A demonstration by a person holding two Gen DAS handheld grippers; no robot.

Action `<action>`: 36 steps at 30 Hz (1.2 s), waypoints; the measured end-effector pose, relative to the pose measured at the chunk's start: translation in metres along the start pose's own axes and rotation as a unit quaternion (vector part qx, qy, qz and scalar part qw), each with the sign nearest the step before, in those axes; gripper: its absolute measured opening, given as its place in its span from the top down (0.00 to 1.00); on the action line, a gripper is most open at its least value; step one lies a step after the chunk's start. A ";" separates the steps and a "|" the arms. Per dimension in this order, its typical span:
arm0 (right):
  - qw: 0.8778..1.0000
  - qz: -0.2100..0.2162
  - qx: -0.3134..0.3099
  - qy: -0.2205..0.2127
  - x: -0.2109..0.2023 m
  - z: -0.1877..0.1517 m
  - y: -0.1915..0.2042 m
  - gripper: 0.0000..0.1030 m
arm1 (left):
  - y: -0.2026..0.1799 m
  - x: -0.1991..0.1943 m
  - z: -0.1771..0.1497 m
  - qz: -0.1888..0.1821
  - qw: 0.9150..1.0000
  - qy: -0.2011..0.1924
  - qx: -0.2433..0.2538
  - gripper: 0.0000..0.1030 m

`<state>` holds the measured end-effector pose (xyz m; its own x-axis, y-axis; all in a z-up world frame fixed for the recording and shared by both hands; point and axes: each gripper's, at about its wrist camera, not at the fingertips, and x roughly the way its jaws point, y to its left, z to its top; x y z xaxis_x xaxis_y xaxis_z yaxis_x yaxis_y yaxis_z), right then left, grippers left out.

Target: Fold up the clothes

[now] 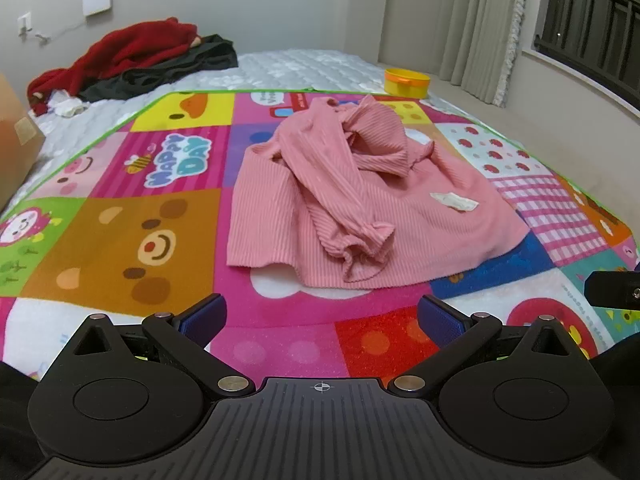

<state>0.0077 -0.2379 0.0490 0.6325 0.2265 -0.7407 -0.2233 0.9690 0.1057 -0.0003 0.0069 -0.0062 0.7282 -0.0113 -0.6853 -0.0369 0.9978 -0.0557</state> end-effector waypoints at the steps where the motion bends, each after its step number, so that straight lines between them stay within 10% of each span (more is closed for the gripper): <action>1: 1.000 0.000 0.000 0.000 0.000 0.000 0.000 0.00 | 0.000 0.000 0.000 0.000 1.000 0.001 0.000 0.00; 36: 1.000 -0.005 0.005 0.002 0.000 0.000 0.000 0.00 | -0.001 0.000 0.000 -0.003 1.000 0.004 0.005 0.00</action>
<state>0.0073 -0.2376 0.0488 0.6323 0.2164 -0.7439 -0.2100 0.9721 0.1044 -0.0002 0.0058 -0.0055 0.7231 -0.0175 -0.6905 -0.0255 0.9983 -0.0520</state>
